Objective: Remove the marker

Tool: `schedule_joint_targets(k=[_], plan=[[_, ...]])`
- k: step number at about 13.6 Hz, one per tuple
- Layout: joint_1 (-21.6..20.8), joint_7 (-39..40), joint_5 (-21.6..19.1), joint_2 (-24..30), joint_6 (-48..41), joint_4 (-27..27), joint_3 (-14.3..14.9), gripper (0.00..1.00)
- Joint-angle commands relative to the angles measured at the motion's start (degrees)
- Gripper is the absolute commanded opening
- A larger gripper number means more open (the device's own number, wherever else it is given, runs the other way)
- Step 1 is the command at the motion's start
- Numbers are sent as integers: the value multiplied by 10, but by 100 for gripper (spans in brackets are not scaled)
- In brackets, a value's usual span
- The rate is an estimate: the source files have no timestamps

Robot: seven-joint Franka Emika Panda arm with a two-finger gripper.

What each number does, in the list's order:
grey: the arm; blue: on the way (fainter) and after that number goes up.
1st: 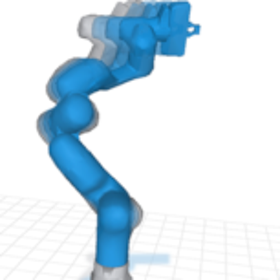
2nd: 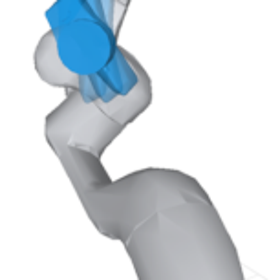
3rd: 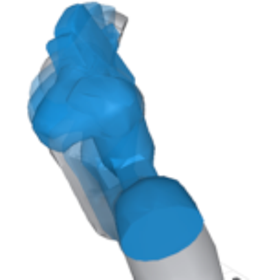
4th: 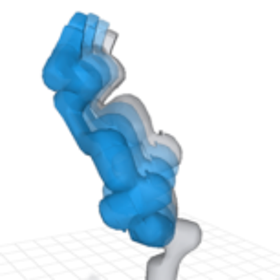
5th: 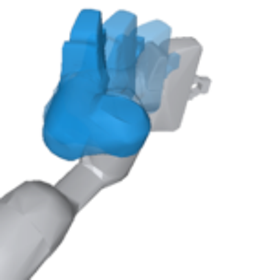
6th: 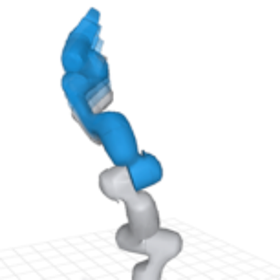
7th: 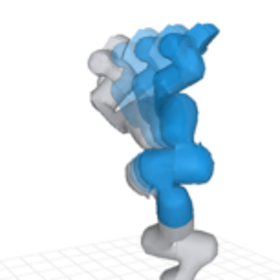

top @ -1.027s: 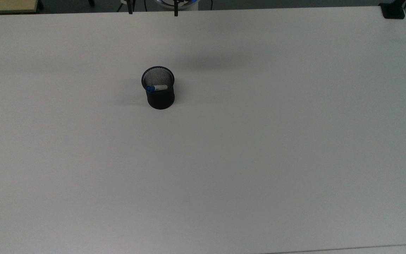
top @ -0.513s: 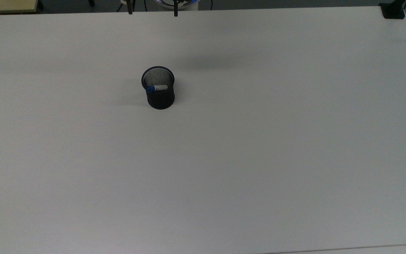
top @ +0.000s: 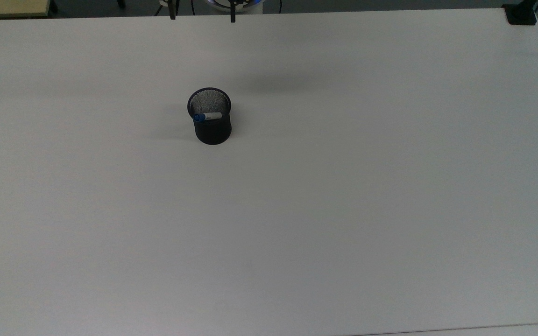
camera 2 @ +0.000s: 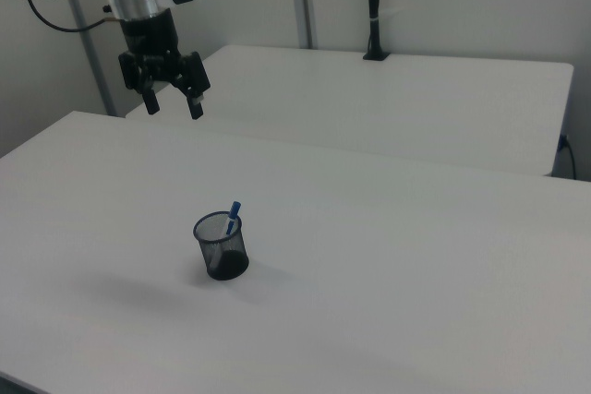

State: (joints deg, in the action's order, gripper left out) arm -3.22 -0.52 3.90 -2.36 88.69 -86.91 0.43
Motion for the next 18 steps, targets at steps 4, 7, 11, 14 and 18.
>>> schedule_joint_targets(k=[4, 7, 11, 14, 18], plan=[[-2, 7, -7, -2, 14, -8, 2, 100], [-2, 8, -7, -3, 14, -8, 2, 100], [-11, 12, -6, -4, 8, -9, 1, 100], [-22, 7, -3, -15, 10, -8, 1, 100], [-27, 7, -1, -17, 7, -8, 2, 100]])
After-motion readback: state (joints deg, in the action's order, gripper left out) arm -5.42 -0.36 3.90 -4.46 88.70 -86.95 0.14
